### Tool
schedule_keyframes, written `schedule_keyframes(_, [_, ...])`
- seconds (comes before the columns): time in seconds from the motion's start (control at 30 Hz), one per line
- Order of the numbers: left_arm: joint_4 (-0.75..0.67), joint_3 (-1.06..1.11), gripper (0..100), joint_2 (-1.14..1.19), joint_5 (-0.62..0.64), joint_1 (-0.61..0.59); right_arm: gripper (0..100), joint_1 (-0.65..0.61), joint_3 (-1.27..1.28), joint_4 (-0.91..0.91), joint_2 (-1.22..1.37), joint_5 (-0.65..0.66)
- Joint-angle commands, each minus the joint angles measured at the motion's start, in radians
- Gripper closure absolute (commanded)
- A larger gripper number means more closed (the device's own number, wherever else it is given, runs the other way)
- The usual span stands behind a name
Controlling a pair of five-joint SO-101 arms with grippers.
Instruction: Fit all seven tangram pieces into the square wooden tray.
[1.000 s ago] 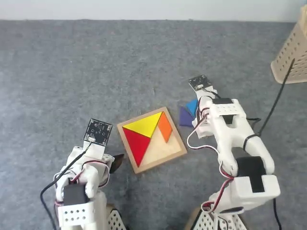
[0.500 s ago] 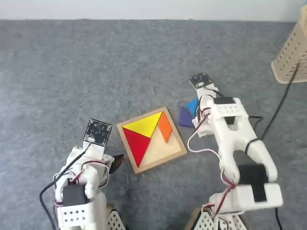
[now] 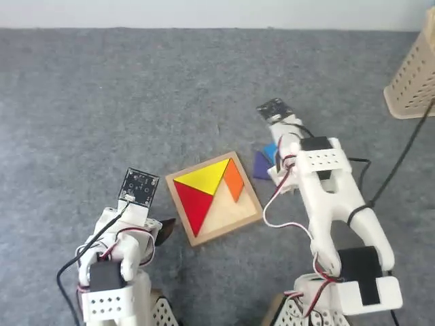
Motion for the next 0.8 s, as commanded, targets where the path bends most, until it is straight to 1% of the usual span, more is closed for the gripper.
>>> schedule_keyframes(0.0, [0.0, -0.005, 65, -0.014, -0.005, 0.005, 79.8, -0.053, -0.009, -0.022, -0.061, 0.071])
schedule_keyframes(0.17, [0.0, -0.005, 65, -0.014, -0.005, 0.005, 80.0, -0.054, -0.014, -0.041, 0.033, 0.143])
schedule_keyframes(0.27, [0.0, -0.005, 65, -0.014, -0.005, 0.005, 79.9, -0.024, -0.014, -0.073, 0.09, 0.137])
schedule_keyframes(0.4, [0.0, -0.005, 65, -0.014, -0.005, 0.005, 79.9, 0.021, -0.015, -0.087, 0.094, 0.138])
schedule_keyframes(0.77, [0.0, -0.005, 65, -0.014, -0.005, 0.005, 79.9, 0.018, -0.057, -0.087, 0.186, 0.14])
